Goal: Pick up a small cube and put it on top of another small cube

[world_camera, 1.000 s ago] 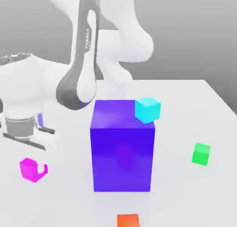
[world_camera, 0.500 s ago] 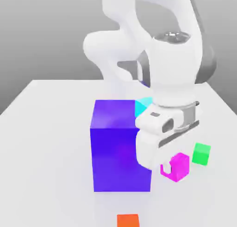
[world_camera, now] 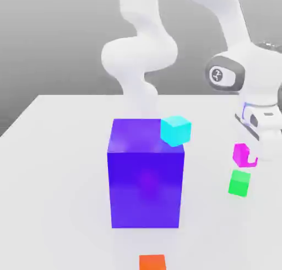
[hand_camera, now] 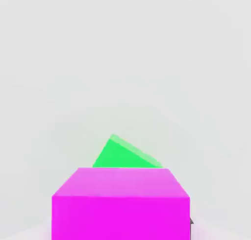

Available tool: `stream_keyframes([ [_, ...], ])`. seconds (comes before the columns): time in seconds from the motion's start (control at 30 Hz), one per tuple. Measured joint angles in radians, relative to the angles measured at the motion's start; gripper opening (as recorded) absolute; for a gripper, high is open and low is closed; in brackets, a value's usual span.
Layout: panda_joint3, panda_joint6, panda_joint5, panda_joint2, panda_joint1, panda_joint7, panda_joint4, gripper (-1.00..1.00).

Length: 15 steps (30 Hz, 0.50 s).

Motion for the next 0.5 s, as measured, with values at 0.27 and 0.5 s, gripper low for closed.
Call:
stream_keyframes([
  [0.27, -0.032, 0.067, -0.084, 0.074, 0.011, 0.060, 0.004, 1.00],
  [0.5, -0.034, -0.127, 0.097, -0.140, 0.060, -0.068, -0.007, 1.00],
])
